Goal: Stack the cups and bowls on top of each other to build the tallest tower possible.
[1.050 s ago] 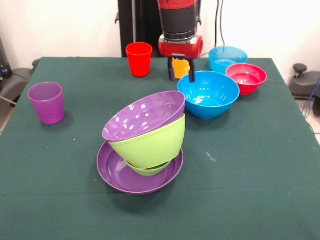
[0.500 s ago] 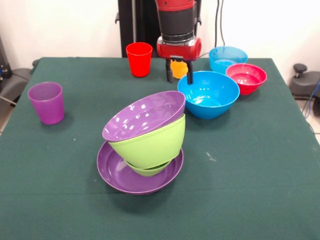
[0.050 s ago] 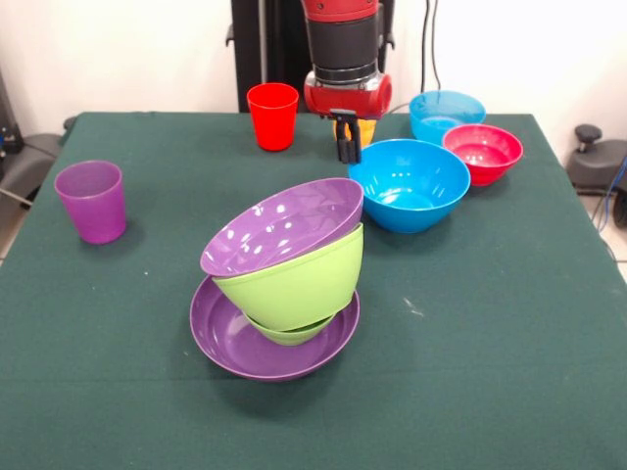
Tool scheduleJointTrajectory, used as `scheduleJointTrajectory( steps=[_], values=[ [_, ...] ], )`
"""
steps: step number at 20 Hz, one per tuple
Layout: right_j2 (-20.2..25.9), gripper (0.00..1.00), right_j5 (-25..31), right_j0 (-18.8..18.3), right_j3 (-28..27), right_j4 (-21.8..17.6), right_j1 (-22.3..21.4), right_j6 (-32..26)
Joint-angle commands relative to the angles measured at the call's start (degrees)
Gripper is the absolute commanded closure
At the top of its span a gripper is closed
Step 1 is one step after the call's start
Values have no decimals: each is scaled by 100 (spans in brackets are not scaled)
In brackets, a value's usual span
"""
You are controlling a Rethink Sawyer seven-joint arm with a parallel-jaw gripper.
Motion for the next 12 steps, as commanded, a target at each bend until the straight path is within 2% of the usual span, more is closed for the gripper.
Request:
scheduleJointTrajectory(
  steps=[1,12],
  values=[
    [248,100,190,30,-469,-87,7,52],
    [188,100,203,143,-478,-36,-28,111]
  ],
)
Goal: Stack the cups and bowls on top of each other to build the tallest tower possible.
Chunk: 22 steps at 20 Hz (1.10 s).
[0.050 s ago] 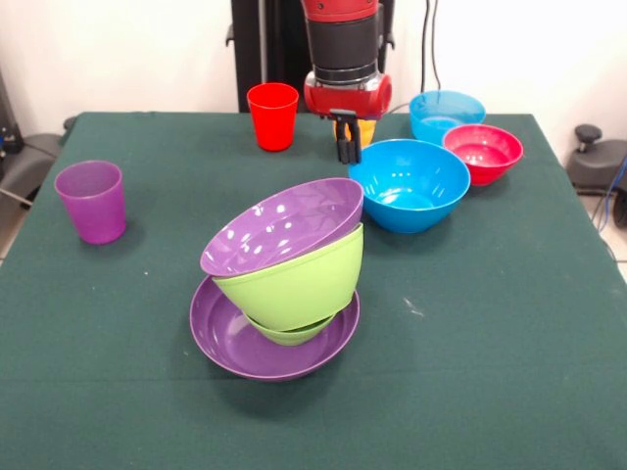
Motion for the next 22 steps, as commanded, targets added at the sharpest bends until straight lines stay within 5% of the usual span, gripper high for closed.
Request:
scheduleJointTrajectory(
  steps=[1,11,12,22],
  values=[
    [173,100,200,160,-465,-27,-35,126],
    [80,100,126,254,-413,29,-52,228],
    [106,0,108,228,-403,24,-45,224],
    [121,0,138,249,-372,58,-72,243]
  ],
)
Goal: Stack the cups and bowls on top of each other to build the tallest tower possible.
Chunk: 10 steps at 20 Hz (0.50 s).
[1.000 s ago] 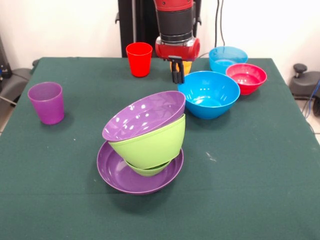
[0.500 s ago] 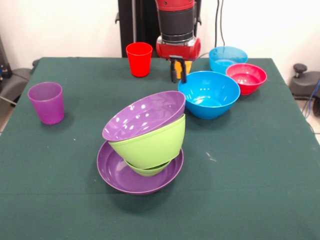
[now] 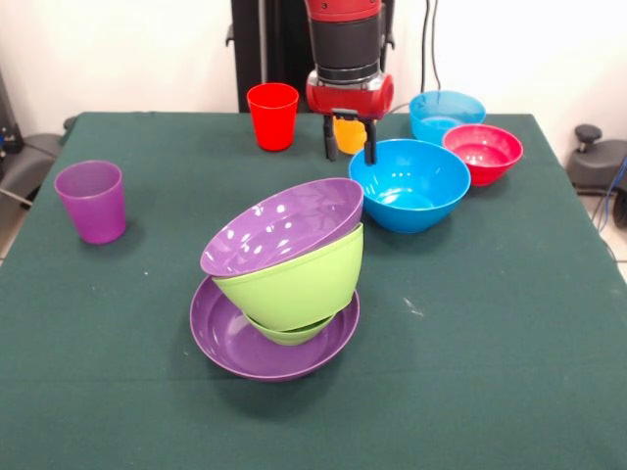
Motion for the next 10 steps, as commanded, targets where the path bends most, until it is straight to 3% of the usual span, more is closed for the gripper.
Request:
scheduleJointTrajectory(
  steps=[1,10],
  values=[
    [212,0,143,145,-382,71,-59,249],
    [218,0,29,145,-482,40,150,254]
  ],
)
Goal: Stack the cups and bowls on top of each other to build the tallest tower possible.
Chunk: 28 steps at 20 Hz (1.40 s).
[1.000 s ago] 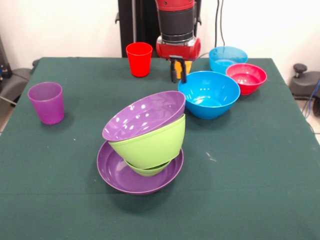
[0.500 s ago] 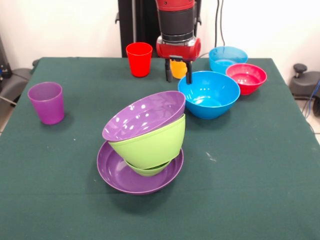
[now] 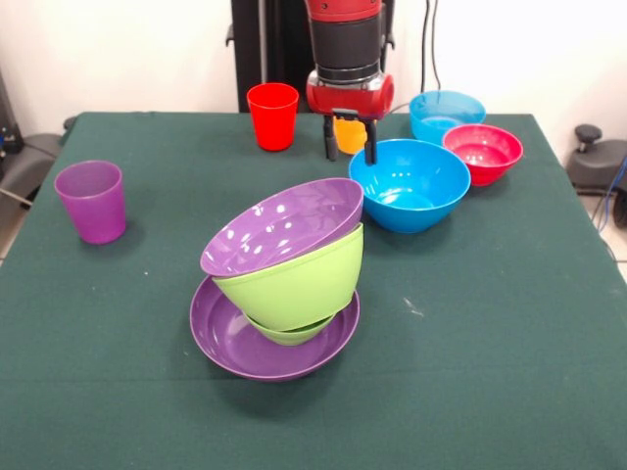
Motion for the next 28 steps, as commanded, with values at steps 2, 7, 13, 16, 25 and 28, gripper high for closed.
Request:
scheduleJointTrajectory(
  steps=[2,7,13,16,25,28],
  values=[
    [194,0,-68,184,-580,19,307,266],
    [-65,0,-367,450,-853,17,670,379],
    [-151,0,-514,524,-921,-21,809,378],
    [-130,0,-485,485,-874,-32,757,351],
    [-166,0,-424,528,-897,-8,732,315],
    [-100,100,-394,473,-874,-15,721,290]
  ],
)
